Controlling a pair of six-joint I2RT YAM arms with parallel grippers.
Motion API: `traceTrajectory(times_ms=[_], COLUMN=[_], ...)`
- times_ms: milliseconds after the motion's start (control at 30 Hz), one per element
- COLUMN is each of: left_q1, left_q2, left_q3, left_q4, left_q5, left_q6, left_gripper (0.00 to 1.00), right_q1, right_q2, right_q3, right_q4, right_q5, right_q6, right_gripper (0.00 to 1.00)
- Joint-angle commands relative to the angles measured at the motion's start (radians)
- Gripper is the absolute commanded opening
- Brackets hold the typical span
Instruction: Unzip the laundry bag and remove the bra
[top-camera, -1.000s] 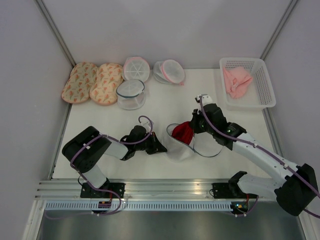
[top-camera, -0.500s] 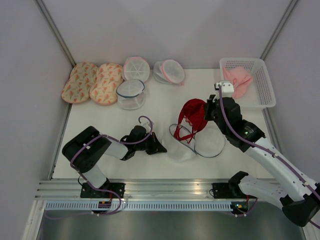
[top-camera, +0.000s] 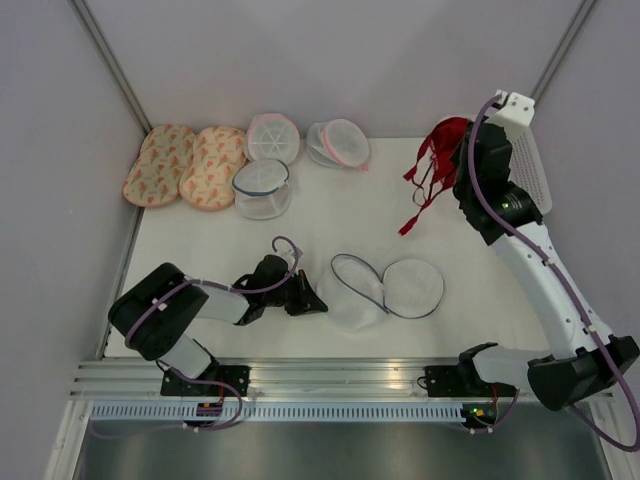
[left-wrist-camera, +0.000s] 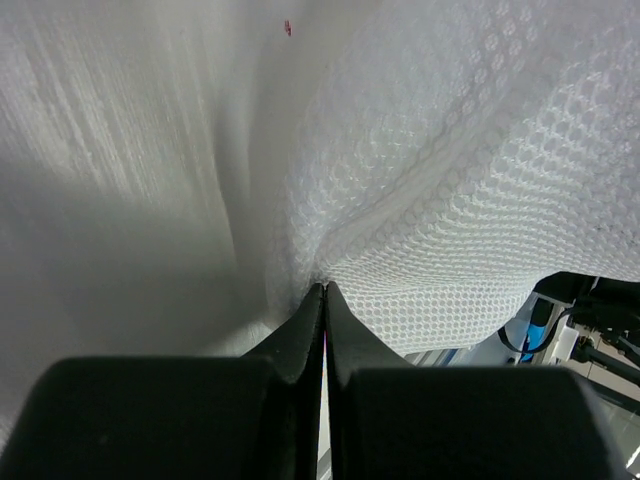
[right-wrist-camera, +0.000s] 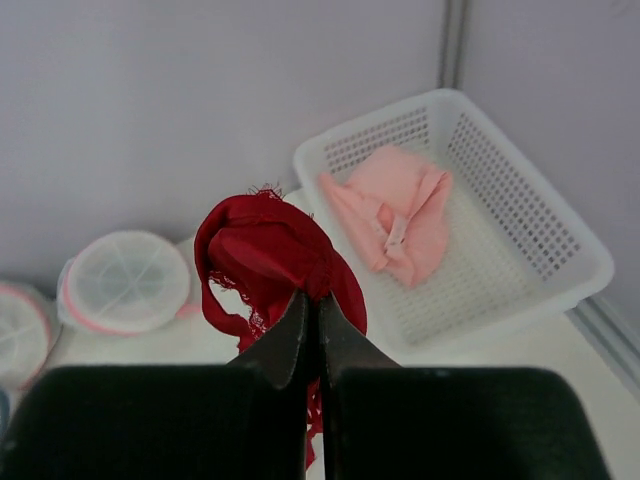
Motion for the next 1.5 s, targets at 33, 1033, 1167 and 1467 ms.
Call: traceTrajectory(times_ms=[33, 1033, 1167, 1467], left_q1=[-0.003, -0.003, -0.003, -0.003], left_q2=[-0.068, -0.309, -0.321, -0.364], left_q3=[-0.025, -0.029, -0.009, 0.032], left_q4=[-0.088, -0.282, -0.28, -0.296], left_q5=[0.01, -0.039, -0.042, -0.064], left_q6=[0.055, 0.078, 0.084, 0.089], left_gripper=[0.02, 0.02, 0.02, 0.02], right_q1=[-0.166, -0.504, -0.405, -0.167], right_q2=[0.105, 0.589, 0.326, -0.061], right_q3=[0.167, 0.396, 0.158, -0.375], right_q4=[0.109, -0.018, -0.014, -0.174], right_q5=[-0.004, -0.454, -0.446, -0.295], right_q6=[-0.006, 0.082, 0.077, 0.161], right_gripper=[0.01, 0.72, 0.76, 0.73])
